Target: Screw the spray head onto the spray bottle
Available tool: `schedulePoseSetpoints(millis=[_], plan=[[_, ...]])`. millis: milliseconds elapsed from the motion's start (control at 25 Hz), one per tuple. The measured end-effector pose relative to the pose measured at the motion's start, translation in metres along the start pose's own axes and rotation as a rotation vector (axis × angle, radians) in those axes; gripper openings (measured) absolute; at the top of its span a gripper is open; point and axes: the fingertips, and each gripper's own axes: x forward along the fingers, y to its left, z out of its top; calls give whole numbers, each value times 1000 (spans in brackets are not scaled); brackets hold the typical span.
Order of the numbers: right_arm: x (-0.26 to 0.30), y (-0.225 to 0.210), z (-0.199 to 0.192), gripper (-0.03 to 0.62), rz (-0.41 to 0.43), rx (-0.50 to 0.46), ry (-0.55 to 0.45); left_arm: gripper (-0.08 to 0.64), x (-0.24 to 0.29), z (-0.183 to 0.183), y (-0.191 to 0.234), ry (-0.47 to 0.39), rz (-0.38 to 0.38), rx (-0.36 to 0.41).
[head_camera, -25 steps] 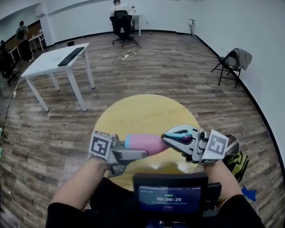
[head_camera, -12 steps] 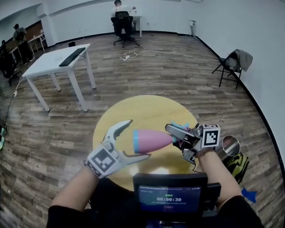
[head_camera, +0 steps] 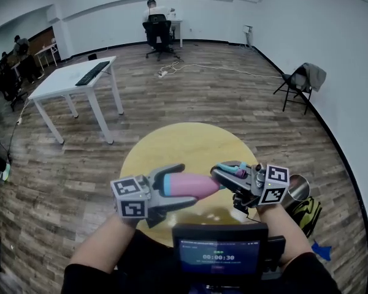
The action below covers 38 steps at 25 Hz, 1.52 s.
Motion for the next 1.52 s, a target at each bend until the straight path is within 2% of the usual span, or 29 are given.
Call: schedulePoseSetpoints(millis=[80, 120, 160, 200, 360, 440, 520, 600, 640, 760, 880, 920, 1160, 1320, 1520], plan=[[5, 20, 9, 15, 11, -256, 5, 533, 0, 5, 6, -116, -114, -447], [7, 28, 11, 15, 20, -363, 14, 536, 1, 3, 5, -153, -172, -611], [7, 35, 13, 15, 35, -428, 23, 541, 3, 0, 0, -177, -217, -694], [6, 39, 13, 15, 56, -449, 27, 543, 4, -3, -6, -187, -243, -704], [7, 39, 10, 31, 86, -368, 19, 536, -1, -3, -8, -215, -223, -590], [8, 34, 6, 80, 63, -300, 15, 532, -6, 2, -9, -244, -214, -535], [5, 22, 6, 147, 7, -250, -1, 531, -15, 9, -9, -295, -196, -487], [-7, 2, 13, 214, -78, -194, -50, 531, -32, 20, -1, -385, -172, -468], [-19, -10, 19, 216, -128, -152, -94, 531, -44, 26, 6, -445, -153, -469], [-67, -54, 34, 207, -264, 28, -261, 532, -88, 41, 30, -619, -70, -480], [-110, -80, 45, 17, -322, 193, -453, 532, -125, 46, 43, -706, 21, -461], [-117, -81, 48, 17, -326, 216, -487, 532, -133, 46, 45, -718, 45, -449], [-106, -73, 53, 14, -285, 193, -496, 532, -153, 50, 46, -737, 109, -403], [-93, -73, 40, 11, -309, 171, -418, 532, -146, 49, 42, -712, 116, -382], [-89, -72, 35, 11, -303, 171, -392, 532, -141, 47, 43, -702, 117, -382]])
